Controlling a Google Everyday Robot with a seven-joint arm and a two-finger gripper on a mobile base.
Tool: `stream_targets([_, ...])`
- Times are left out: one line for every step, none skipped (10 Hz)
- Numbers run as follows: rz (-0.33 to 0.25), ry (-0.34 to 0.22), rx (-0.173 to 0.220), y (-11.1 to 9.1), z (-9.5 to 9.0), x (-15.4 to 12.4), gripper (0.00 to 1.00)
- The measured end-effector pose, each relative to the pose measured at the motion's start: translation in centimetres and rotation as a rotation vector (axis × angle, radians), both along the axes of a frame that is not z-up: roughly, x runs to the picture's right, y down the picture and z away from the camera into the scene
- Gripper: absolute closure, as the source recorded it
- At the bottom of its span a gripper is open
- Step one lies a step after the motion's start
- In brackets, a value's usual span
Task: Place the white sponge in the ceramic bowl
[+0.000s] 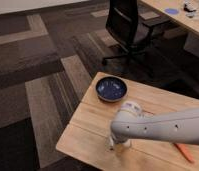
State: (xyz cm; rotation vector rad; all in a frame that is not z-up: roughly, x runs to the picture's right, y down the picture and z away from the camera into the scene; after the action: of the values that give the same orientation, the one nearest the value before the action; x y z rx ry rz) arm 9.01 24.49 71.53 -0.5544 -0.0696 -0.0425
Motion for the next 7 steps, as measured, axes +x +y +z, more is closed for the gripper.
stream_targets([-0.010,-0.011,-0.008,0.3,0.3,0.0,0.35])
stream_targets([-0.021,-0.023,-0.019,0.6,0.7,-0.1,0.37])
stream_targets([-0.024,-0.023,-0.022,0.6,0.8,0.0,0.45])
stream_targets([-0.023,-0.012,-0.024,0.3,0.7,0.1,0.64])
stream_targets([-0.015,0.006,-0.025,-0.2,0.3,0.4,0.79])
stream_targets([-0.008,0.019,-0.031,-0.8,-0.3,0.6,0.96])
stream_targets([0.007,0.039,-0.044,-2.4,-0.7,1.1,1.00])
